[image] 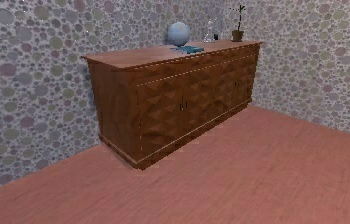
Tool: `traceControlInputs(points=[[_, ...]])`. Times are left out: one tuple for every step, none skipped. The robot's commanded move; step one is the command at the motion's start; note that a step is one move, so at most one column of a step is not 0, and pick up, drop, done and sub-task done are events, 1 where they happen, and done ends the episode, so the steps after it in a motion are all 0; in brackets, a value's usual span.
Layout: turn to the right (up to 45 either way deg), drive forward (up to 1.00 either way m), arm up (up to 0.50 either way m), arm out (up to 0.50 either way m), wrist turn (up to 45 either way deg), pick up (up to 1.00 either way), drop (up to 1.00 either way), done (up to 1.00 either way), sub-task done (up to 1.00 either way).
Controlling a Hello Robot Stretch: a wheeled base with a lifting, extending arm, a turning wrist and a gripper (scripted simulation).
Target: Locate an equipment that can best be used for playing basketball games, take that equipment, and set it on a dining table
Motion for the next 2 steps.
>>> traceControlInputs(points=[[0.0, 0.00, 0.00, 0.00, 45.0, 0.00, 0.00, 0.00, 0.00], [0.0, 0.00, 0.00, 0.00, 45.0, 0.00, 0.00, 0.00, 0.00]])
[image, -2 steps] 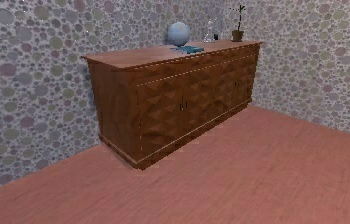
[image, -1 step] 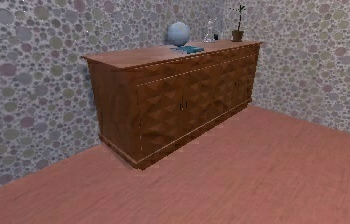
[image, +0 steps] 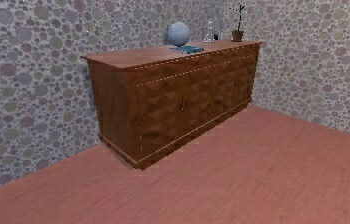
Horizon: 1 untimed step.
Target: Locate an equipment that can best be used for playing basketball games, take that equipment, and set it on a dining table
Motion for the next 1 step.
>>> traceControlInputs(points=[[0.0, 0.00, 0.00, 0.00, 45.0, 0.00, 0.00, 0.00, 0.00]])
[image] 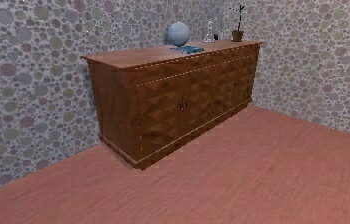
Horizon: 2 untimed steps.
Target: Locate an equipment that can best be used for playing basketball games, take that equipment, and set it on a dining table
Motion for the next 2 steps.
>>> traceControlInputs(points=[[0.0, 0.00, 0.00, 0.00, 15.0, 0.00, 0.00, 0.00, 0.00], [0.0, 0.00, -0.30, 0.00, 0.0, 0.00, 0.00, 0.00, 0.00]])
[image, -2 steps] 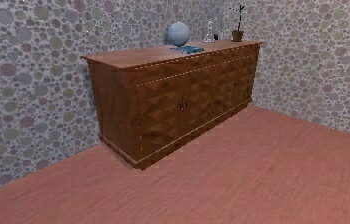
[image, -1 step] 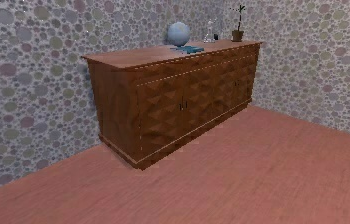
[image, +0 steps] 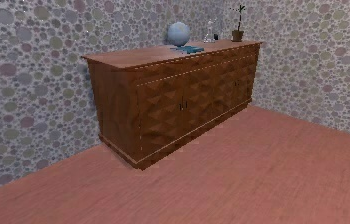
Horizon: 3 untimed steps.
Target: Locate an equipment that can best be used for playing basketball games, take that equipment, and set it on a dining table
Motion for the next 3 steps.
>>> traceControlInputs(points=[[0.0, 0.00, 0.00, 0.00, 0.0, 1.00, 0.00, 0.00, 0.00], [0.0, 0.00, 0.10, 0.00, 0.0, 0.00, 0.00, 0.00, 0.00], [0.0, 0.00, 0.50, 0.00, 0.0, 0.00, 0.00, 0.00, 0.00]])
